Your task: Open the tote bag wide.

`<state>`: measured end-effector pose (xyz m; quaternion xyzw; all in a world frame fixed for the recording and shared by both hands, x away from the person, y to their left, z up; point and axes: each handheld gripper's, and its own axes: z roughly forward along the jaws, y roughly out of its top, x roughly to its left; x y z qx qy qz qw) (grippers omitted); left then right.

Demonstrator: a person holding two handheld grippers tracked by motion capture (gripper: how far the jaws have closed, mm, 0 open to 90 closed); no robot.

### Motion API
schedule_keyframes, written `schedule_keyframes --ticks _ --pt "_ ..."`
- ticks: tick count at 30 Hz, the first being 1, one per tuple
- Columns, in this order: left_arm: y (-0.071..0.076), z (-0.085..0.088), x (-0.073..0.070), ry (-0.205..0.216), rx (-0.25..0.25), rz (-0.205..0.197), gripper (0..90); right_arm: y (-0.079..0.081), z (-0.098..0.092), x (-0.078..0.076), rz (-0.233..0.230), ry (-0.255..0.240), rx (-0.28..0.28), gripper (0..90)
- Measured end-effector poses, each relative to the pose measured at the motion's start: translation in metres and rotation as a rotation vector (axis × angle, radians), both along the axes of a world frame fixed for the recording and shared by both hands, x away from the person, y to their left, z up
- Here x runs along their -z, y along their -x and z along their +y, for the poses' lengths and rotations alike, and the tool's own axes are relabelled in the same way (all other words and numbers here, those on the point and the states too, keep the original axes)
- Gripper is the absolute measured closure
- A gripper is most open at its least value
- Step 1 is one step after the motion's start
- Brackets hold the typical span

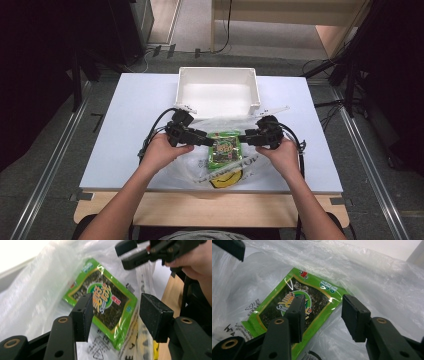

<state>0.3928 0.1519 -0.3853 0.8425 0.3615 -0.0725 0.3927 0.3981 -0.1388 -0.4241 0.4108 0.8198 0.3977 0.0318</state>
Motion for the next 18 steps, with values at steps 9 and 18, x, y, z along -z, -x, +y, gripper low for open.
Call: schedule_keyframes --ticks 9,18 --pt "-0.02 -0.009 0.0 -0.041 -0.009 -0.046 60.9 0.015 -0.005 -0.002 -0.007 0.002 -0.006 60.5" --pt "-0.03 -0.032 -0.009 -0.054 0.037 -0.098 85.0 0.027 -0.005 0.0 -0.001 -0.005 -0.021 75.2"
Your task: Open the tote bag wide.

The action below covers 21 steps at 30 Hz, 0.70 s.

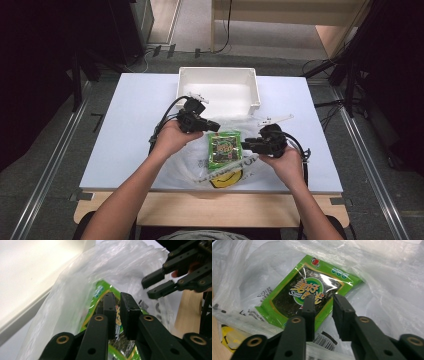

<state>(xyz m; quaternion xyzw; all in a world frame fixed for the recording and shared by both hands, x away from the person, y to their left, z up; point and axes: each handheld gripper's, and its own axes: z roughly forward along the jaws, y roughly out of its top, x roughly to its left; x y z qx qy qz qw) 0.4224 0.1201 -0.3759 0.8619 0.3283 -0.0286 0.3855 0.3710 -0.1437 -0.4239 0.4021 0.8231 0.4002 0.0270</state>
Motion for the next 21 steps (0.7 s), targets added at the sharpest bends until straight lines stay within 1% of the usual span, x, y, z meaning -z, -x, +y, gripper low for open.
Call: schedule_keyframes --ticks 2,4,5,7,8,10,11,12,13,14,16,17,19,21 --pt "-0.004 -0.006 0.002 -0.019 0.013 -0.005 87.4 0.001 0.001 0.0 0.0 -0.005 0.002 78.8" --pt "-0.012 -0.009 0.007 -0.032 0.019 0.005 90.0 0.003 0.001 0.0 0.001 -0.009 -0.001 82.2" --pt "-0.015 -0.011 0.01 -0.034 0.02 0.015 90.0 0.004 0.002 0.0 -0.002 -0.009 -0.001 83.2" --pt "-0.019 -0.015 0.016 -0.052 0.029 0.027 90.0 0.005 0.002 0.0 0.0 -0.012 -0.006 84.9" --pt "-0.02 -0.016 0.018 -0.064 0.033 0.029 90.0 0.006 0.003 0.0 -0.001 -0.009 -0.007 86.7" --pt "-0.023 -0.021 0.025 -0.071 0.033 0.036 90.0 0.006 0.004 0.001 0.001 0.006 -0.012 90.0" --pt "-0.026 -0.021 0.028 -0.084 0.031 0.042 90.0 0.007 0.005 0.002 0.005 0.012 -0.017 90.0" --pt "-0.029 -0.021 0.031 -0.084 0.017 0.047 90.0 0.007 0.006 0.002 0.009 0.017 -0.021 90.0" --pt "-0.033 -0.02 0.035 -0.085 0.005 0.065 90.0 0.007 0.007 0.003 0.011 0.023 -0.024 90.0" --pt "-0.036 -0.02 0.039 -0.093 -0.006 0.07 90.0 0.007 0.008 0.003 0.011 0.023 -0.026 90.0" --pt "-0.04 -0.019 0.046 -0.131 -0.021 0.057 90.0 0.008 0.01 0.004 0.017 0.021 -0.028 90.0" --pt "-0.043 -0.018 0.049 -0.141 -0.025 0.053 90.0 0.008 0.01 0.005 0.019 0.022 -0.029 90.0" --pt "-0.047 -0.016 0.054 -0.141 -0.045 0.057 90.0 0.008 0.012 0.007 0.023 0.023 -0.036 90.0" --pt "-0.05 -0.015 0.058 -0.139 -0.061 0.051 90.0 0.007 0.014 0.01 0.029 0.026 -0.039 90.0"
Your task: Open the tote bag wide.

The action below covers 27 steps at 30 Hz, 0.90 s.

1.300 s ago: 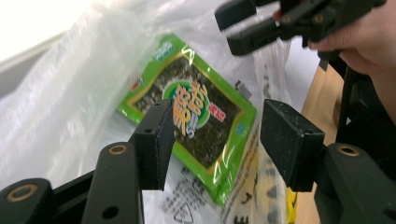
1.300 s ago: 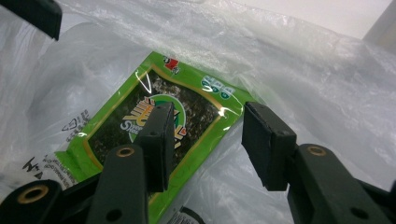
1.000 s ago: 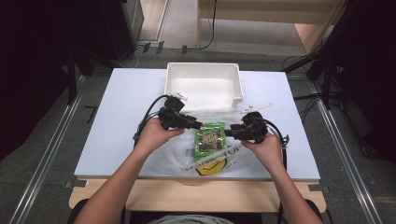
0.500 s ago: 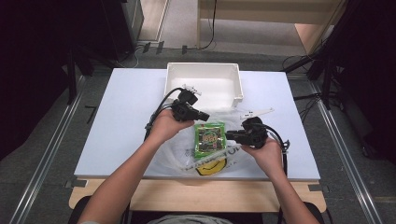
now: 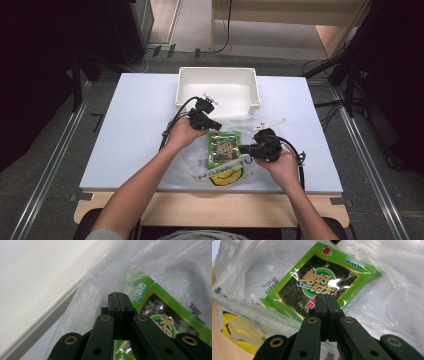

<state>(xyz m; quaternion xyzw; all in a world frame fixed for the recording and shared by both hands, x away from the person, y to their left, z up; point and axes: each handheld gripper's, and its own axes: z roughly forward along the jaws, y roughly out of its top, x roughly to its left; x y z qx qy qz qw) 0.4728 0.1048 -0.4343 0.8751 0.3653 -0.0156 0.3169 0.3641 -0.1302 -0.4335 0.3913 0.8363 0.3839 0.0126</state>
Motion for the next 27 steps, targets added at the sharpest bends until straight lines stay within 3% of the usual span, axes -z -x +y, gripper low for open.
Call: schedule_keyframes --ticks 3,9,16,21,27 --pt "-0.005 0.002 0.005 0.003 -0.025 -0.012 90.0 0.0 0.002 0.002 0.009 0.002 -0.002 90.0" --pt "-0.013 0.006 0.017 0.022 -0.046 0.005 90.0 0.002 0.003 0.008 0.027 0.009 -0.011 90.0" --pt "-0.015 0.006 0.022 0.03 -0.039 0.012 90.0 0.016 -0.003 0.008 0.013 0.004 -0.019 90.0" --pt "-0.014 0.005 0.022 0.021 -0.048 -0.009 90.0 0.028 -0.008 0.017 0.043 0.016 -0.015 90.0" --pt "-0.014 0.002 0.024 0.01 -0.047 -0.004 90.0 0.044 -0.011 0.023 0.054 0.032 -0.021 90.0"
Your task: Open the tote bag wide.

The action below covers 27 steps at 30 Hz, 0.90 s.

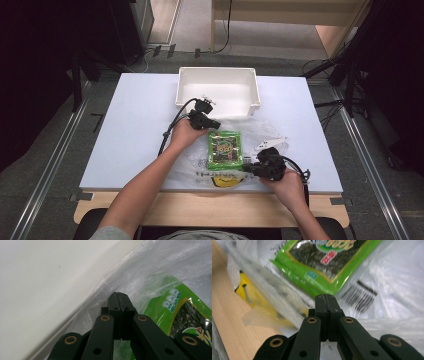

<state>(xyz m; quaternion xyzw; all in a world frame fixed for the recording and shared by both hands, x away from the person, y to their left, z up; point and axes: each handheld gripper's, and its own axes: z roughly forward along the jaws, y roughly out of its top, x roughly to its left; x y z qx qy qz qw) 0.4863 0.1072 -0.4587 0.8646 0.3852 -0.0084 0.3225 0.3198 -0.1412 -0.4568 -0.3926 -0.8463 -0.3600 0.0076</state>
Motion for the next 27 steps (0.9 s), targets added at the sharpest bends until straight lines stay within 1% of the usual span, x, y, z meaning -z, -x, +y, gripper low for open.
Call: schedule_keyframes --ticks 5,10,13,15,20,22,23,26,27 --pt "0.0 -0.001 0.001 0.004 -0.001 0.001 90.0 0.01 0.0 0.009 0.015 0.015 -0.016 90.0" --pt "0.0 -0.002 0.001 0.011 -0.001 0.002 90.0 0.017 0.003 0.014 0.019 0.013 -0.041 90.0" --pt "0.0 -0.004 0.002 0.004 0.004 -0.02 90.0 0.021 0.007 0.014 0.016 0.016 -0.051 90.0" --pt "0.0 -0.004 0.002 -0.001 -0.005 -0.035 90.0 0.023 0.01 0.014 0.018 0.014 -0.071 90.0" --pt "-0.001 -0.004 0.002 -0.001 -0.023 -0.049 90.0 0.028 0.017 0.014 0.018 0.009 -0.105 90.0" --pt "-0.002 -0.004 0.003 0.001 -0.022 -0.05 90.0 0.029 0.019 0.014 0.025 0.008 -0.113 90.0" --pt "-0.002 -0.004 0.002 -0.003 -0.019 -0.053 90.0 0.028 0.02 0.014 0.019 0.007 -0.116 90.0" --pt "-0.001 -0.005 0.002 0.001 -0.028 -0.037 90.0 0.027 0.02 0.014 0.017 0.007 -0.113 90.0" --pt "-0.001 -0.005 0.002 0.009 -0.027 -0.023 90.0 0.027 0.019 0.014 0.016 0.008 -0.109 89.7"
